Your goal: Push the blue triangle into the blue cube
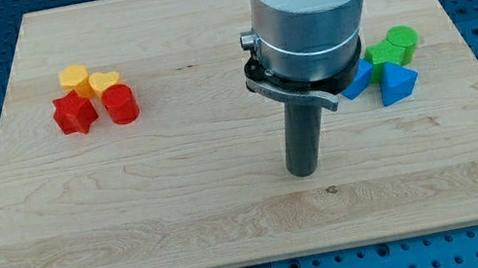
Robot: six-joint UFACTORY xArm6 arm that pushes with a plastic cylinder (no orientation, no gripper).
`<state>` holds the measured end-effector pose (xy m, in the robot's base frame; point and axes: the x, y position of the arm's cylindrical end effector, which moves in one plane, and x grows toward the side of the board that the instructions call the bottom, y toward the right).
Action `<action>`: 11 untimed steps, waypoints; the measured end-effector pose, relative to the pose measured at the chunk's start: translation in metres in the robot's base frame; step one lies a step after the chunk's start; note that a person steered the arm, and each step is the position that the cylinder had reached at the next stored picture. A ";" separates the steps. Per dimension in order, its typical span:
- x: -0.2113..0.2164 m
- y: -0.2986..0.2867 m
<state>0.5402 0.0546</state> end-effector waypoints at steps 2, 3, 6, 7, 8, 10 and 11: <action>0.000 0.001; 0.000 0.001; 0.011 0.147; -0.014 0.175; -0.039 0.188; -0.082 0.142; -0.095 0.103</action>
